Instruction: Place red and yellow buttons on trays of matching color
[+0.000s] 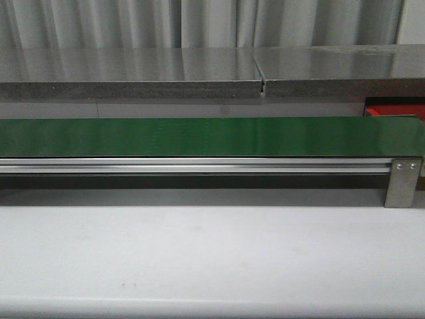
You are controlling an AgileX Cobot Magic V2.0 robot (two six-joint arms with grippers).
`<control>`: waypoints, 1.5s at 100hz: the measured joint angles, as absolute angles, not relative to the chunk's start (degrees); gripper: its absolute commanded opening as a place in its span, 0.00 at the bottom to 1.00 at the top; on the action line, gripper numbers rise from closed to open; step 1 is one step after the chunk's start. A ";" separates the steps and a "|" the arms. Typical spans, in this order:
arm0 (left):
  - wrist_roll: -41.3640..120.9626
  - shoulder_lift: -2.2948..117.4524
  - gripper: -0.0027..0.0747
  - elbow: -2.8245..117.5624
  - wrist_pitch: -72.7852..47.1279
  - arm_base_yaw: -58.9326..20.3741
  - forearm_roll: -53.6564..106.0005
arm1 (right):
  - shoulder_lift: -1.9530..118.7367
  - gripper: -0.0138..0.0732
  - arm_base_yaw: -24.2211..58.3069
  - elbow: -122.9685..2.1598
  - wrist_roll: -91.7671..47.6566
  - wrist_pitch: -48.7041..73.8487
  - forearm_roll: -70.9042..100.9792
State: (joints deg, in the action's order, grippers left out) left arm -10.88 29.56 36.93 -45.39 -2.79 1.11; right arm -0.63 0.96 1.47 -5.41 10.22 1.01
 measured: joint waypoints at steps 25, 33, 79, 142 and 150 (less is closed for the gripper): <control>-11.20 29.59 0.82 36.93 -45.99 -2.79 1.24 | -0.63 0.08 0.96 1.47 -5.41 10.22 1.01; -14.58 30.47 0.82 36.93 -46.13 -2.79 -0.53 | -0.63 0.08 0.96 1.47 -5.41 10.22 1.01; -30.21 53.80 0.82 44.84 -45.40 11.36 -11.20 | -0.63 0.08 0.96 1.47 -5.41 10.22 1.01; -29.17 83.89 0.82 53.70 -38.27 27.52 -8.13 | -0.63 0.08 0.96 1.47 -5.41 10.22 1.01; -28.68 86.82 0.82 55.12 -37.88 27.88 -8.13 | -0.63 0.08 0.96 1.47 -5.41 10.22 1.01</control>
